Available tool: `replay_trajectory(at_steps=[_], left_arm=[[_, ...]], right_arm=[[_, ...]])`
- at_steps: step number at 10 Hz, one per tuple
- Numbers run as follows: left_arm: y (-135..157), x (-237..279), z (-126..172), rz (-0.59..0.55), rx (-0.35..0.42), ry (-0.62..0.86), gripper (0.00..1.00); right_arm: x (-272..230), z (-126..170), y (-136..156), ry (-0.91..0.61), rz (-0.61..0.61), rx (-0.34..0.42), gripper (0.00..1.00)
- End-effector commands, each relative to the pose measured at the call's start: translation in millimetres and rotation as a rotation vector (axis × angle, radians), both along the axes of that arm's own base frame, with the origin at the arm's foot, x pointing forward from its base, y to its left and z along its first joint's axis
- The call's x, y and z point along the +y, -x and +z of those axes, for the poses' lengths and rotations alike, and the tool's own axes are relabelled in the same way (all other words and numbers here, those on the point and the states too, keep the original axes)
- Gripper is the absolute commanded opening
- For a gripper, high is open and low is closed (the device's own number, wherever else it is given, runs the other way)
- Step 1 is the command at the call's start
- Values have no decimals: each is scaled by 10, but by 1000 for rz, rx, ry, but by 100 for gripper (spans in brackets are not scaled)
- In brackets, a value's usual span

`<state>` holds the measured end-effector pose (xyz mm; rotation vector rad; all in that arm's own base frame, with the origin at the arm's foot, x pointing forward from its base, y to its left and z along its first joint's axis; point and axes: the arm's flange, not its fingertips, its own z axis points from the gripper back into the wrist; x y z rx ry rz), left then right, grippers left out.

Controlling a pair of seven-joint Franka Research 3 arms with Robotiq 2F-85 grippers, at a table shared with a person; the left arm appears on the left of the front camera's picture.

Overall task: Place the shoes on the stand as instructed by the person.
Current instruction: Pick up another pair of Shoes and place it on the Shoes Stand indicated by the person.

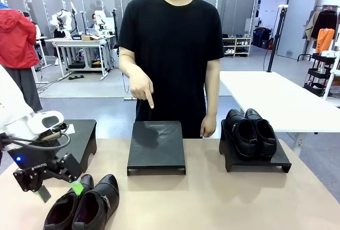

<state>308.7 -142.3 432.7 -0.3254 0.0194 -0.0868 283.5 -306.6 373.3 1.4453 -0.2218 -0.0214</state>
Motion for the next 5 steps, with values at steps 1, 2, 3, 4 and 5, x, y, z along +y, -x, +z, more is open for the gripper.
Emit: replay_trajectory(at_steps=[1, 2, 3, 4, 5], left_arm=[[-90, -91, -124, 23, 20, -9, 100], [-129, -117, -197, 20, 36, -18, 100], [-163, -147, -266, 23, 41, -19, 100], [-202, -184, -326, 36, 36, -32, 100], [-236, -215, -383, 56, 37, -40, 100]], right_arm=[[29, 15, 34, 17, 1, 10, 100], [29, 15, 34, 17, 1, 10, 100], [29, 15, 34, 17, 1, 10, 100], [29, 15, 34, 17, 1, 10, 100], [29, 15, 34, 17, 1, 10, 100]])
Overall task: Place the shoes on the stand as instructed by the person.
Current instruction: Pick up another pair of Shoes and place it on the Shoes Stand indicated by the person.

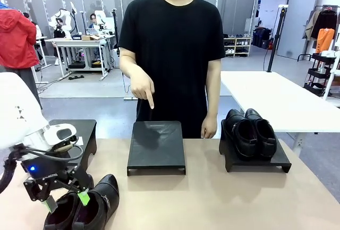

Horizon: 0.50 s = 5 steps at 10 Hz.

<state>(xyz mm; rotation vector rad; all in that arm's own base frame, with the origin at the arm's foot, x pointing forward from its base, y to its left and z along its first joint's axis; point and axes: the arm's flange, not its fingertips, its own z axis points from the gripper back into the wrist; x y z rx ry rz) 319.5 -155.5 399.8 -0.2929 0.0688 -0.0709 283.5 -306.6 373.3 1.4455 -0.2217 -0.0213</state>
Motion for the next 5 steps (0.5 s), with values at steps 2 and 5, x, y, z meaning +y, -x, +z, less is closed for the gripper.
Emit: replay_trajectory(at_steps=[2, 5], left_arm=[[-161, -113, -135, 72, -24, -17, 100], [-204, -153, -297, 107, -36, -72, 100]], right_arm=[[28, 15, 34, 17, 1, 10, 100], [28, 15, 34, 17, 1, 10, 100]])
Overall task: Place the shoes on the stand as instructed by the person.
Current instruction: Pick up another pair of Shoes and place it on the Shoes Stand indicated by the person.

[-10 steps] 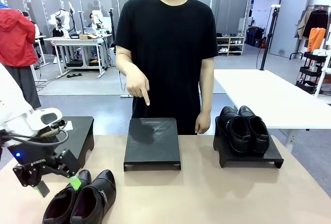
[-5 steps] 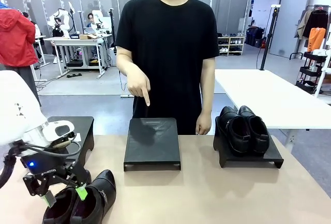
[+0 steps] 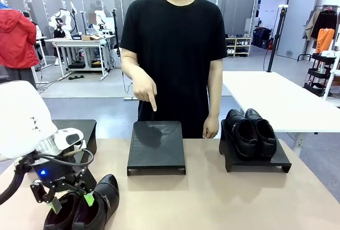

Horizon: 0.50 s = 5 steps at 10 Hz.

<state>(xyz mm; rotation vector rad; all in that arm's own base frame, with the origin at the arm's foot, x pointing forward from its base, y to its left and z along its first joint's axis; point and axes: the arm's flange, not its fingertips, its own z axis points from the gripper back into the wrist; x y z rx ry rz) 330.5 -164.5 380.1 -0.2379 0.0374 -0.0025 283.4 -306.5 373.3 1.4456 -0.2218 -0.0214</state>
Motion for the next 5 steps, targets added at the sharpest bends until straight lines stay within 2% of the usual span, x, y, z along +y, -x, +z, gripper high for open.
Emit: replay_trajectory(at_steps=[1, 5], left_arm=[[-94, -81, -164, 41, -14, -38, 100], [-111, -100, -448, 65, -11, -84, 100]], right_arm=[[28, 16, 33, 17, 1, 10, 100], [28, 16, 33, 17, 1, 10, 100]])
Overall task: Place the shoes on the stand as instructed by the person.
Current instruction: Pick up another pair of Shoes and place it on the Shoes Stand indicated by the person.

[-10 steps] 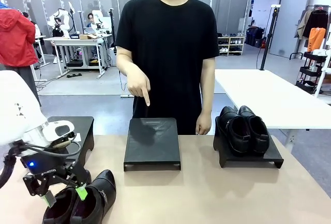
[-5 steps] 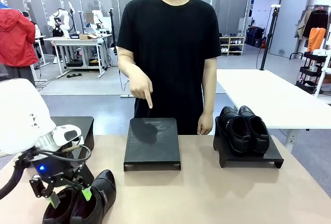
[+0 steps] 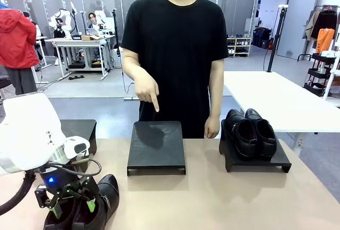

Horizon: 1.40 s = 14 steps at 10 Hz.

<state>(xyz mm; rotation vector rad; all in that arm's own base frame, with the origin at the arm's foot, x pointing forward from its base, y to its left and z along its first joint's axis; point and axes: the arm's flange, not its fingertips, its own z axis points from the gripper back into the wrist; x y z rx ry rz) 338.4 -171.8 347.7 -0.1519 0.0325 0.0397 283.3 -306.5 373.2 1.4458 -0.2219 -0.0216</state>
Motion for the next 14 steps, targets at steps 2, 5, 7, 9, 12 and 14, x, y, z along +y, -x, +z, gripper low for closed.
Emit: replay_trajectory(at_steps=[2, 5, 7, 9, 12, 14], left_arm=[[-10, -87, -234, -4, 9, -7, 89], [27, -81, -257, -2, -18, -51, 10], [68, -82, -236, -18, -31, -71, 0], [105, -96, -212, -35, -30, -70, 0], [124, -95, -208, -52, -20, -74, 0], [145, -78, -58, -48, -36, -66, 0]], right_arm=[[28, 16, 32, 18, 1, 10, 100], [28, 16, 32, 18, 1, 10, 100], [28, 16, 32, 18, 1, 10, 100], [28, 16, 32, 18, 1, 10, 100], [28, 16, 32, 18, 1, 10, 100], [28, 16, 32, 18, 1, 10, 100]])
